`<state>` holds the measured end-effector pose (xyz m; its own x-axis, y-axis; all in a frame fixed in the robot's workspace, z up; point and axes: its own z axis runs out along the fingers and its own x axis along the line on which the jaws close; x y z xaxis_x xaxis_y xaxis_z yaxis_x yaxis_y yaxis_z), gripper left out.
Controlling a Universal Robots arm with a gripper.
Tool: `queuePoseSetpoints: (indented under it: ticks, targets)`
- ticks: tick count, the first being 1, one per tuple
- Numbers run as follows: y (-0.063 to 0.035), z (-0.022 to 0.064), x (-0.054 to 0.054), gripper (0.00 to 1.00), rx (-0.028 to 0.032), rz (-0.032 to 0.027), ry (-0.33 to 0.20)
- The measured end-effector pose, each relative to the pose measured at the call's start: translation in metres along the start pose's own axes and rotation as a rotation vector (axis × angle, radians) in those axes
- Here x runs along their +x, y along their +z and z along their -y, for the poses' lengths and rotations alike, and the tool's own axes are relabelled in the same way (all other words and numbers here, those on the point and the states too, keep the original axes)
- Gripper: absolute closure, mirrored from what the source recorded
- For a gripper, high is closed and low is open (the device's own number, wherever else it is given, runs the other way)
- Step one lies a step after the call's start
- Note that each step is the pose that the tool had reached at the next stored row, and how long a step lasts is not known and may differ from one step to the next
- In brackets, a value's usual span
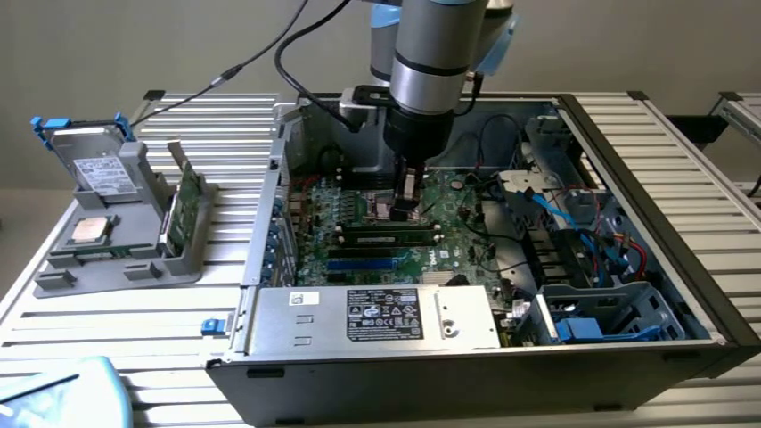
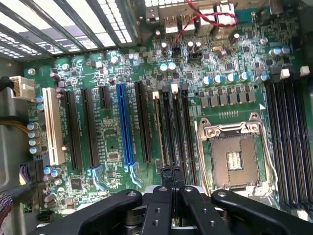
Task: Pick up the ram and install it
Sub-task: 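Press down the ram until it locks into place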
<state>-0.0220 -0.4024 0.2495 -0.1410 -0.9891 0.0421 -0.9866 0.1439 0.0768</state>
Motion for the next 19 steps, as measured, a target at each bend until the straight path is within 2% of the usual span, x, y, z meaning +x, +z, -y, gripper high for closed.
queuePoseSetpoints:
  ticks: [4,5,7,10,14,15,19]
  targets:
    - [0.0000,0.0000,-0.0001,0.89,0.0346,0.0071,0.028]
    - [0.0001,0.0000,-0.0001,0.89,0.0413,0.0089,0.036]
    - [0.0006,0.0000,-0.0002,0.89,0.0522,0.0106,0.055]
    - [0.0017,0.0001,-0.0002,0.89,0.0655,0.0110,0.083]
    - [0.0033,0.0002,-0.0003,0.89,0.0804,0.0122,0.126]
    - [0.0035,0.0003,-0.0002,0.89,0.0821,0.0125,0.138]
    - [0.0036,0.0003,-0.0003,0.89,0.0826,0.0145,0.182]
